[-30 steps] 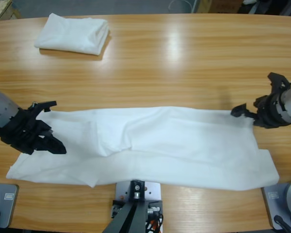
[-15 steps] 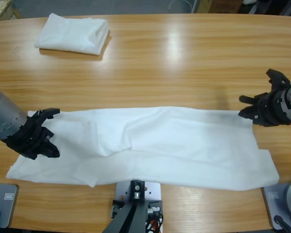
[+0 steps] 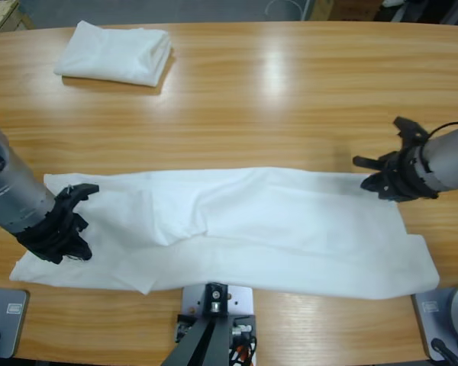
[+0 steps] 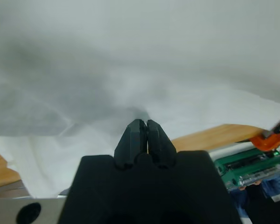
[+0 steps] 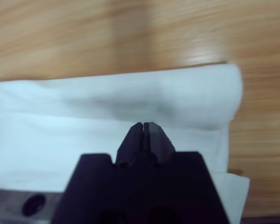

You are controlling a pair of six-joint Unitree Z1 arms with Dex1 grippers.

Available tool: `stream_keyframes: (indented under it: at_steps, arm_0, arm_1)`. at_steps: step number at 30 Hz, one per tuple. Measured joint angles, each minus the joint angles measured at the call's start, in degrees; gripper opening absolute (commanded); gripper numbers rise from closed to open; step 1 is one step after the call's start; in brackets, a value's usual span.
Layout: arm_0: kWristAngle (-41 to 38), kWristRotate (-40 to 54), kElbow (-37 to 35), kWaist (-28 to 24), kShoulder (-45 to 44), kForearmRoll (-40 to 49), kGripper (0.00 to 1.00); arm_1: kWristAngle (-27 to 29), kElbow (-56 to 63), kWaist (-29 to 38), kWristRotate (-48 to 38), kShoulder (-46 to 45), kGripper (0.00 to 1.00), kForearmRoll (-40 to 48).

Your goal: Fold clothes

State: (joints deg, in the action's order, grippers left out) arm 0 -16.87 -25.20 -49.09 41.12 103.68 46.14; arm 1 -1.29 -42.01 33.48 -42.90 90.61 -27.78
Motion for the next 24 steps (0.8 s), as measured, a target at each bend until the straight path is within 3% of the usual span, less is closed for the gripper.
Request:
stream_keyframes:
  at_steps: [24]
  arm_0:
    - [4.8,-1.4,-1.1,2.8,1.6,-0.3,0.0]
  arm_1:
    - [2.7,1.2,-0.4,1.2,6.1,0.0,4.8]
